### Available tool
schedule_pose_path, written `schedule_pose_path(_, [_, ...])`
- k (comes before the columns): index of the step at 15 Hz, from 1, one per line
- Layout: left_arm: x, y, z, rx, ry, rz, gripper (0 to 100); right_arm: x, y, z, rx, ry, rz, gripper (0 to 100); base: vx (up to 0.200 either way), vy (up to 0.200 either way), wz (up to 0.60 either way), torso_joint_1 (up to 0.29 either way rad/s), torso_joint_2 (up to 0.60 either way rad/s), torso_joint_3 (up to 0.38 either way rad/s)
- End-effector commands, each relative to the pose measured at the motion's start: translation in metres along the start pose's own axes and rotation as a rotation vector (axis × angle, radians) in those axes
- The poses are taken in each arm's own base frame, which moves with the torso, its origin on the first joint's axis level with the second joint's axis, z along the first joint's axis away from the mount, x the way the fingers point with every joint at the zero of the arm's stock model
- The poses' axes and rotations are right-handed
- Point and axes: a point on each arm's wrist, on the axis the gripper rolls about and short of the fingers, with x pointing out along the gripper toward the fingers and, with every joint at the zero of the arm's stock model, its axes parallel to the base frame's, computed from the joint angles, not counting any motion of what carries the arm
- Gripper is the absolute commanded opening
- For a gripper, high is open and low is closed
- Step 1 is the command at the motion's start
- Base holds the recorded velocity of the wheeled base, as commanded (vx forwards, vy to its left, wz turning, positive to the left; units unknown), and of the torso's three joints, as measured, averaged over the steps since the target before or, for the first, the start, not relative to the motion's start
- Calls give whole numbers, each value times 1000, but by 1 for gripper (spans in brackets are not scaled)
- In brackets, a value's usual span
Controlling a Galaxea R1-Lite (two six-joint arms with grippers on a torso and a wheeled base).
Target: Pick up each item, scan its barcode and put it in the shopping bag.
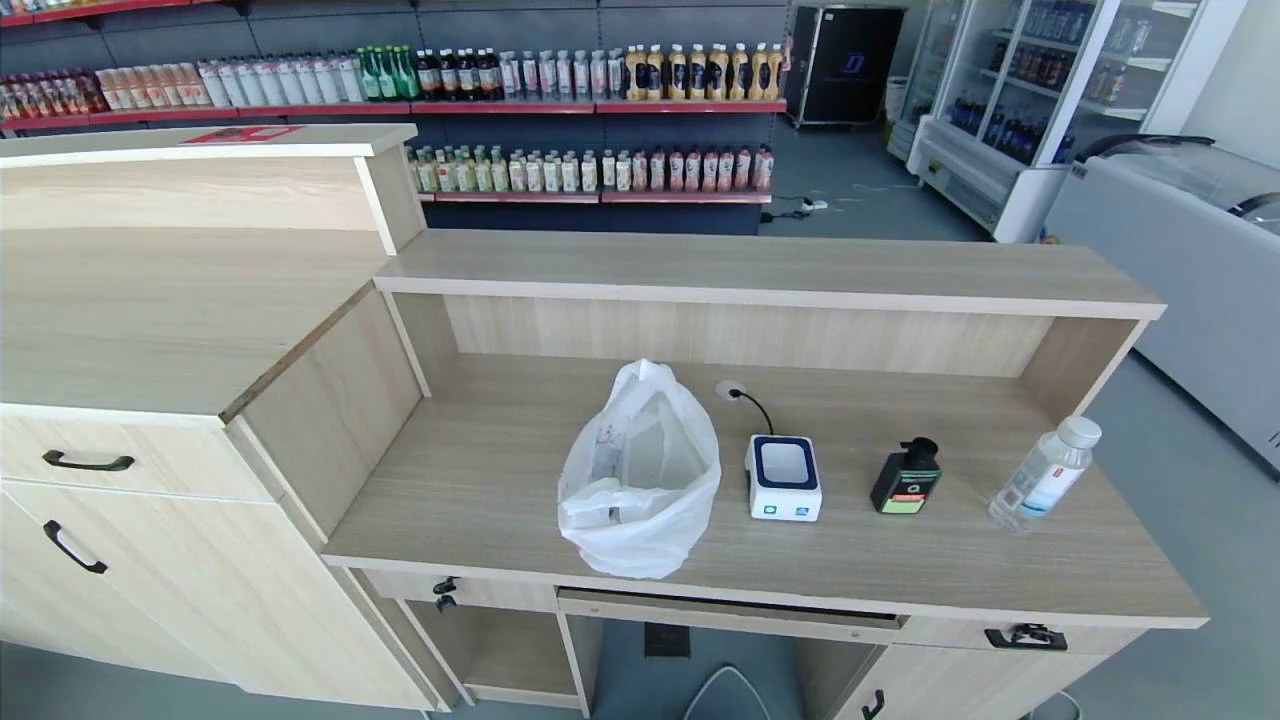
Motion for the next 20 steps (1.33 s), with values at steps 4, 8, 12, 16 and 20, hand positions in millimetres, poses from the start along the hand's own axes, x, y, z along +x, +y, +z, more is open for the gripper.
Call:
schedule_pose_path(4, [0,0,0,0,0,0,100,168,-54,-38,-134,163,59,100,0,0,0,0,0,0])
schedule_pose_path(8, [0,0,0,-2,0,0,100,216,-72,-100,-315,297,176,100,0,0,0,0,0,0])
schedule_pose_path(12, [0,0,0,0,0,0,100,238,-93,-134,-376,381,171,100,0,0,0,0,0,0])
schedule_pose_path(16, [0,0,0,0,1,0,100,253,-104,-149,-392,395,188,100,0,0,0,0,0,0])
schedule_pose_path(20, [0,0,0,0,0,0,100,281,-111,-165,-512,363,282,100,0,0,0,0,0,0])
